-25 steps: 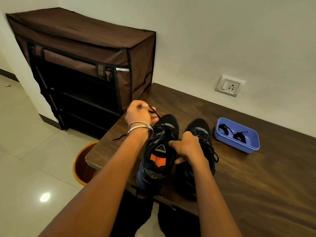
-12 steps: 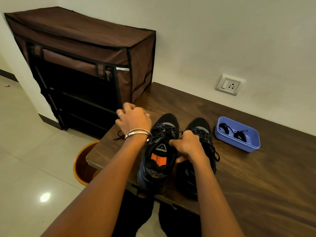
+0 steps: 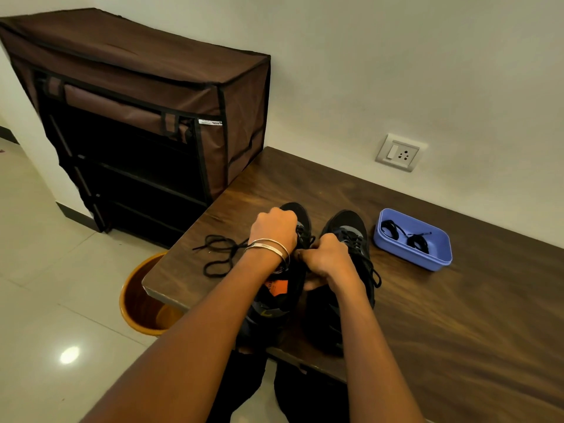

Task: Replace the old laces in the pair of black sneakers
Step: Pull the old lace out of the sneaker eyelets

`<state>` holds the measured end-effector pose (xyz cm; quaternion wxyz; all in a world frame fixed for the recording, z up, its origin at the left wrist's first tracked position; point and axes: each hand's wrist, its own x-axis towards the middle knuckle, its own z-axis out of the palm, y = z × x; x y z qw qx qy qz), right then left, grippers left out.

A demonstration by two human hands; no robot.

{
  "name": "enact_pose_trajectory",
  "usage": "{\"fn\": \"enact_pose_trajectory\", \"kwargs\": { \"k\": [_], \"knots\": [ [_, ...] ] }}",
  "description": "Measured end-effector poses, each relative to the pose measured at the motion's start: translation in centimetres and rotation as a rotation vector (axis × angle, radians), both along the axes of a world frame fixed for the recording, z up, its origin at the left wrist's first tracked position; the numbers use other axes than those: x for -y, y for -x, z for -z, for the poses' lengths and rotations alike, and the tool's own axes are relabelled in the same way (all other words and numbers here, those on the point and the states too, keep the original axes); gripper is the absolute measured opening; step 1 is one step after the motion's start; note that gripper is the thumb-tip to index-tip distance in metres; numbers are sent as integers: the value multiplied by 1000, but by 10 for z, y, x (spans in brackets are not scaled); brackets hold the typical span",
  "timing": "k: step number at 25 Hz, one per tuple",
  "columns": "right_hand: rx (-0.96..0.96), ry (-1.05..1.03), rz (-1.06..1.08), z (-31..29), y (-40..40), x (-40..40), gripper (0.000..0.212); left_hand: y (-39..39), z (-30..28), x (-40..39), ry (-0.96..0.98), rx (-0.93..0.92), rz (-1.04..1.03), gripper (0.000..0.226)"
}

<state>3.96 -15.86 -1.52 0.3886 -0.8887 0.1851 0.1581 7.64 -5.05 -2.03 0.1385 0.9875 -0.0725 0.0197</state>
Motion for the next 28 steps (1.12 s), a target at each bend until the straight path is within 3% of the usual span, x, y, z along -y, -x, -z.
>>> {"fn": "enact_pose_trajectory", "kwargs": {
  "k": [6, 9, 12, 16, 20, 21, 23, 25, 26, 28],
  "knots": [
    [-15, -43, 20, 1, -1, 0, 32, -13, -5, -37, 1045, -62, -391, 21],
    [-9, -59, 22, 2, -1, -2, 36, -11, -3, -46, 1682, -242, -496, 24],
    [-7, -51, 9, 3, -1, -7, 36, -12, 0, -48, 1882, -313, -533, 22],
    [22, 43, -21, 1, -2, -5, 27, -19, 5, -42, 1737, -354, -569, 27],
    [38, 116, -46, 1, -3, -5, 22, -20, 11, -53, 1814, -339, -639, 22],
    [45, 141, -63, 0, -3, -7, 22, -21, 13, -58, 1668, -240, -658, 20],
    [70, 187, -101, -2, -2, -9, 23, -19, 14, -64, 1089, -36, -673, 20],
    [89, 221, -149, -2, -1, -10, 28, -12, 8, -64, 596, -10, -651, 32],
    [90, 222, -162, 0, -2, -10, 28, -9, 4, -64, 497, -67, -586, 38],
    [108, 191, -150, 3, -4, -9, 28, -5, -2, -63, 588, -225, -324, 46]
  ]
}}
